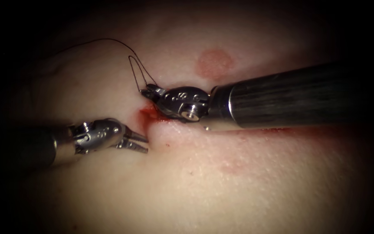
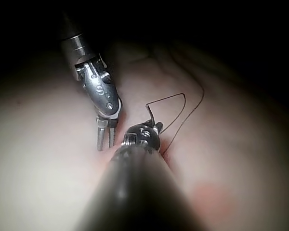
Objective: Wound Closure
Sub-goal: Throw the needle through the bottom of the incision.
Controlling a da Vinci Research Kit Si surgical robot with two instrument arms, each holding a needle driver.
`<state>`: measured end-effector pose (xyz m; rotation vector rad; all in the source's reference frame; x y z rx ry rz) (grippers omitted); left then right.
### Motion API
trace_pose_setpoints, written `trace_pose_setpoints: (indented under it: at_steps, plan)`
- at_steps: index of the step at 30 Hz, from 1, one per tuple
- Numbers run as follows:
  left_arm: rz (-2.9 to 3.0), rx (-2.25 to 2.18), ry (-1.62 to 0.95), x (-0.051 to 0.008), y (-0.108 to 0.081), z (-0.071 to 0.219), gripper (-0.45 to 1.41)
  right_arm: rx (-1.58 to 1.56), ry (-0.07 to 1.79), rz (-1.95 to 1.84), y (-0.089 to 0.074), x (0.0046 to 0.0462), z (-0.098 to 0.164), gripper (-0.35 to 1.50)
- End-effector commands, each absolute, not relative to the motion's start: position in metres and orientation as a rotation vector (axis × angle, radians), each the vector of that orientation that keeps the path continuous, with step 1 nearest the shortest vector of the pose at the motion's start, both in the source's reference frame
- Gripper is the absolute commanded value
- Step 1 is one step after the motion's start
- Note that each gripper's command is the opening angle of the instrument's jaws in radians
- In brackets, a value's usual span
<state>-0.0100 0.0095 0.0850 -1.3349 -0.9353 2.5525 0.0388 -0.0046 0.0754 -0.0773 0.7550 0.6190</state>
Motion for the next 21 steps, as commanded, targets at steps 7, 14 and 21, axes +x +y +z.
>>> trace_pose_setpoints:
  at_steps: [7, 14, 21]
  plan:
    - [2.552, -1.337, -0.938, -0.0105, 0.0091, 0.0857, -0.16, -0.045, 0.745, 0.629, -0.0054, 0.0395, 0.0755, -0.35]
    - [2.555, -1.333, -0.938, -0.0105, 0.0090, 0.0857, -0.16, -0.013, 0.739, 0.643, -0.0059, 0.0397, 0.0754, -0.35]
    - [2.554, -1.333, -0.937, -0.0107, 0.0091, 0.0857, -0.16, 0.020, 0.752, 0.648, -0.0066, 0.0400, 0.0751, -0.35]
